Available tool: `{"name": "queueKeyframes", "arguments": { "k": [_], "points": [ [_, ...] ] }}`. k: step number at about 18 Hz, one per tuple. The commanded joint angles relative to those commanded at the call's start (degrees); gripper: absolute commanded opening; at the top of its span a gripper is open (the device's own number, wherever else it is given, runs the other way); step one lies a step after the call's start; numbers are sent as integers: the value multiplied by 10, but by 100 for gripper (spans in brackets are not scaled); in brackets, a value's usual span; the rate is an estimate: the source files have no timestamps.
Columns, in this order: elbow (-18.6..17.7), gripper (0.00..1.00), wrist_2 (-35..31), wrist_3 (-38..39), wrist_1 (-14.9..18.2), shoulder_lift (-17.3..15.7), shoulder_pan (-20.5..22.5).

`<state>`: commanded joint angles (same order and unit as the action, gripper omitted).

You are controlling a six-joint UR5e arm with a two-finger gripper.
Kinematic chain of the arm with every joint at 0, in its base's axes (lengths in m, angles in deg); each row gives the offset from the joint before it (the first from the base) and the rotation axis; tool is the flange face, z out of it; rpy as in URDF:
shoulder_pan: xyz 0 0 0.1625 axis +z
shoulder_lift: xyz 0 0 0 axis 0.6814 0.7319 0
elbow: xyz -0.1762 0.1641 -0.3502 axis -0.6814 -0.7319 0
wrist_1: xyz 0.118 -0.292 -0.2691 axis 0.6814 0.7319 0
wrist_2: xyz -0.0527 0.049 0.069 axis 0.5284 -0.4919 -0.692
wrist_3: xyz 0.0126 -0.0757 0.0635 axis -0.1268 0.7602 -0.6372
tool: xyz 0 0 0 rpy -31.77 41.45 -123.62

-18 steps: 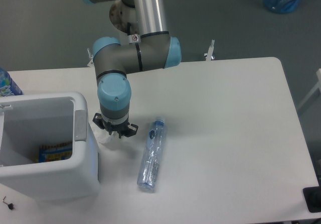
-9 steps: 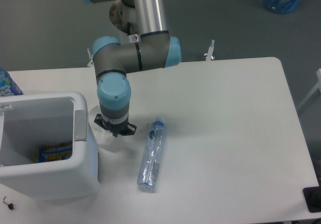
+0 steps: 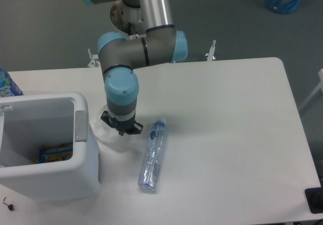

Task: Place the trash in the trash can
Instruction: 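Lower the open gripper over the tissue and close on it, then lift the tissue and carry it over the white bin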

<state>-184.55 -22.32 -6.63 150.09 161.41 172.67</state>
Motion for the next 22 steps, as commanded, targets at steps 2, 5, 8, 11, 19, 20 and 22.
{"name": "queueKeyframes", "arguments": {
  "k": [2,5,8,11,19,20,22],
  "points": [
    [2,2,5,-14,-2,-30,18],
    [19,2,17,-16,-5,-63,37],
    [53,2,81,-15,-10,-76,76],
    [89,2,142,-9,-40,-83,112],
    [176,2,231,107,-55,-83,156],
    [177,2,237,124,-69,-83,157],
    [173,2,253,160,-84,-83,154]
  ]
}}
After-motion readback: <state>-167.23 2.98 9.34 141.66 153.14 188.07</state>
